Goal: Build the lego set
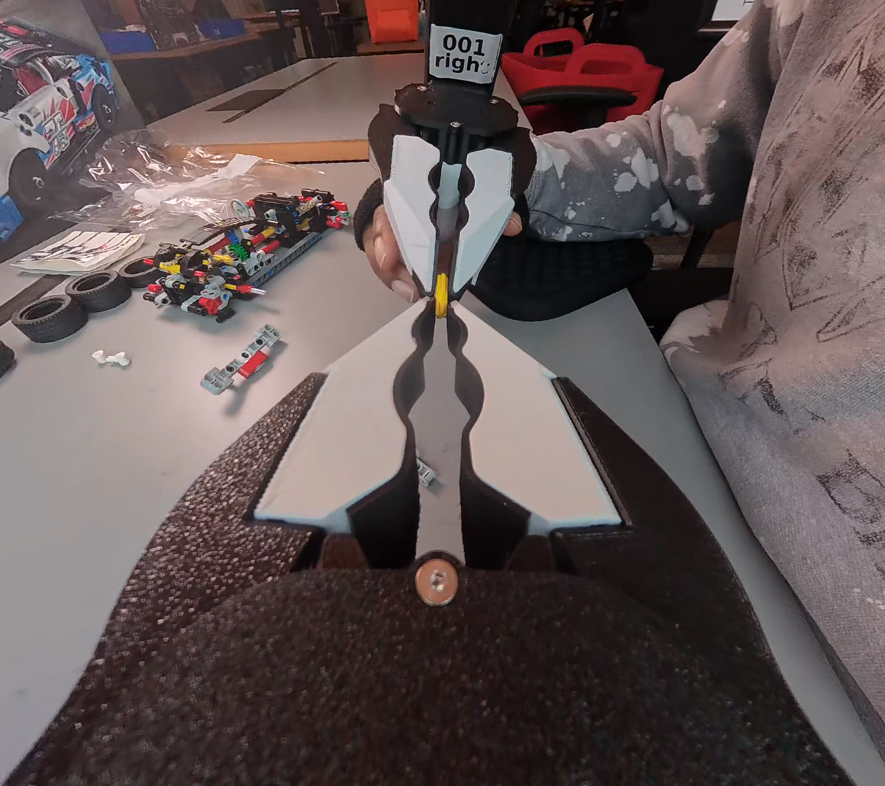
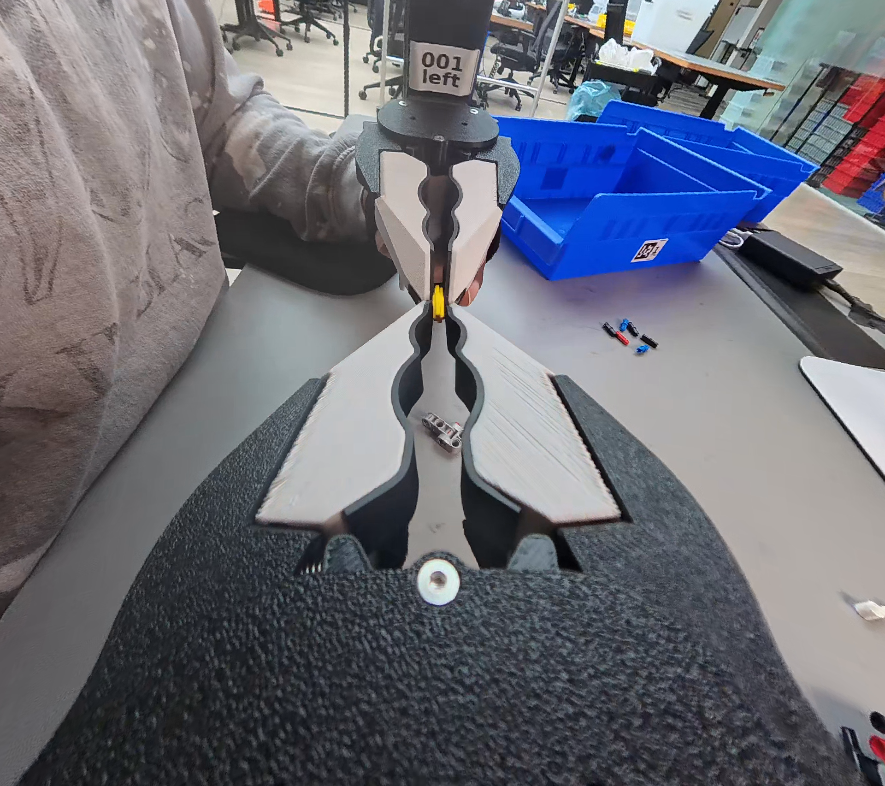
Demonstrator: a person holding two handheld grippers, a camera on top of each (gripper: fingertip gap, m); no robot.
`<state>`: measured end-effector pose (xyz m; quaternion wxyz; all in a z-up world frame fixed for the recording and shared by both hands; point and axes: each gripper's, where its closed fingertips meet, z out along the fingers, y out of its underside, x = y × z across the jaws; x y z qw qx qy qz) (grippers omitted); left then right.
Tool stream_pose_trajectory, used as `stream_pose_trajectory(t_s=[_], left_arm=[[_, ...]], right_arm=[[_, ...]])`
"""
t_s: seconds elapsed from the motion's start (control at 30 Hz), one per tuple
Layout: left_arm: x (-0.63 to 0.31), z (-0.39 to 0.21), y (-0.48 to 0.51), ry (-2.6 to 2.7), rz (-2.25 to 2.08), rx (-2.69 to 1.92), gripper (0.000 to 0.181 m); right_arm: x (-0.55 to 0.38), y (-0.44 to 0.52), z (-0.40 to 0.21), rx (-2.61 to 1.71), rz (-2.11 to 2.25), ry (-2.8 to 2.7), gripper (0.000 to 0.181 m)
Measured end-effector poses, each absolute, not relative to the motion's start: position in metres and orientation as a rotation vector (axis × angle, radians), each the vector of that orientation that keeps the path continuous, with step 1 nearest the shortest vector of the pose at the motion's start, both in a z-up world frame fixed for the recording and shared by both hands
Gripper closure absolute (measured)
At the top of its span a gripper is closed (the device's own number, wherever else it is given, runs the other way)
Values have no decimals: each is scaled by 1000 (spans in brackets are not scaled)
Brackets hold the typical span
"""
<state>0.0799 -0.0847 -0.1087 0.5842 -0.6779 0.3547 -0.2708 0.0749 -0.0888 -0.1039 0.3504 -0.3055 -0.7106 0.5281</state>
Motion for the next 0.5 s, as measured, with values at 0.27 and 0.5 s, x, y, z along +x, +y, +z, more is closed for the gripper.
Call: stream_pose_trajectory(t_s=[0.27,0.5], left_arm=[[80,-116,-89,834,-725,-1645,178],[51,-175,-81,765,-570,-2023,159]], right_arm=[[76,-93,-110,-770,1304,-1877,179],[73,-54,-153,-944,1058,-1979,180]])
